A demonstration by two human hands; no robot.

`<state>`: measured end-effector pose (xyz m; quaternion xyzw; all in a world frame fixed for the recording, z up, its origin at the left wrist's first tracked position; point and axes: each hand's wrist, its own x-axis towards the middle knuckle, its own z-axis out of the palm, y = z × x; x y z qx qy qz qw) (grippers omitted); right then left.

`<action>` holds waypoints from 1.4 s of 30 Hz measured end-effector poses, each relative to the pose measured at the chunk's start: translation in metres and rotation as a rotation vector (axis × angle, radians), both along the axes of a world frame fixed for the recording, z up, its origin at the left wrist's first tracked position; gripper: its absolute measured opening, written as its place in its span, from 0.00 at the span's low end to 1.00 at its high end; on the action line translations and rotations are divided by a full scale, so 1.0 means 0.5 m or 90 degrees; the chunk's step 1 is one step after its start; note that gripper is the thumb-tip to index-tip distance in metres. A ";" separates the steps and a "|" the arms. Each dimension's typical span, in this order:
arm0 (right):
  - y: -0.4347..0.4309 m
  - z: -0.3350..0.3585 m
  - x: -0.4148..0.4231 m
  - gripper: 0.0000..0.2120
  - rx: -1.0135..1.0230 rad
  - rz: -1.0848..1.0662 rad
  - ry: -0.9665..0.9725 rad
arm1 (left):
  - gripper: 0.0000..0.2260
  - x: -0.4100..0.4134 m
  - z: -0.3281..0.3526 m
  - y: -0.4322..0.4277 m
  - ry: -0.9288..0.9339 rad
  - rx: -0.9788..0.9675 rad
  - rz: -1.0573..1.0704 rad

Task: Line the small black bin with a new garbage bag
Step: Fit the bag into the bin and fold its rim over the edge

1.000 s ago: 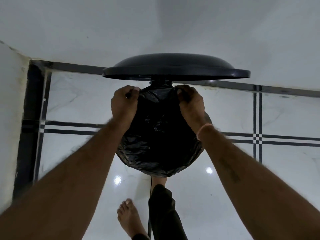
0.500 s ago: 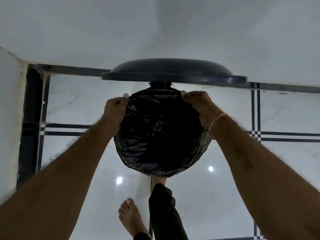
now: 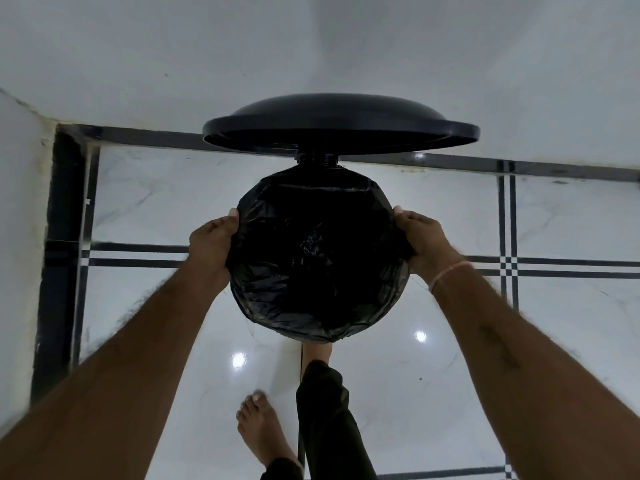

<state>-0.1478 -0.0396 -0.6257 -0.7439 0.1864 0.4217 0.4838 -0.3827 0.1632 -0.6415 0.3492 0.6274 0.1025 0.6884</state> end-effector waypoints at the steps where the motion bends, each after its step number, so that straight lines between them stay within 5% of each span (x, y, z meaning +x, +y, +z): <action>1: 0.000 -0.006 -0.001 0.12 -0.018 -0.008 -0.014 | 0.10 -0.002 -0.002 -0.001 -0.005 -0.006 0.018; 5: -0.014 -0.010 -0.024 0.18 -0.061 0.025 -0.055 | 0.11 -0.019 -0.002 -0.013 -0.002 0.014 -0.026; 9: -0.036 -0.017 -0.039 0.26 0.036 0.045 0.023 | 0.14 -0.026 -0.006 -0.024 0.051 -0.007 -0.074; 15: -0.026 -0.011 -0.038 0.23 0.103 -0.069 0.162 | 0.09 -0.001 0.000 -0.030 0.063 -0.110 -0.012; 21: -0.041 -0.014 -0.084 0.12 0.029 -0.210 0.002 | 0.21 -0.021 0.012 -0.067 0.011 -0.126 0.159; 27: -0.065 -0.041 -0.141 0.04 -0.014 -0.303 -0.117 | 0.08 -0.055 -0.003 -0.131 -0.007 -0.059 0.207; 37: -0.108 -0.040 -0.158 0.10 0.102 -0.230 -0.042 | 0.05 -0.078 -0.019 -0.128 -0.013 -0.072 0.180; 42: -0.152 -0.048 -0.160 0.16 0.165 -0.152 0.036 | 0.14 -0.094 -0.024 -0.121 -0.036 -0.130 0.186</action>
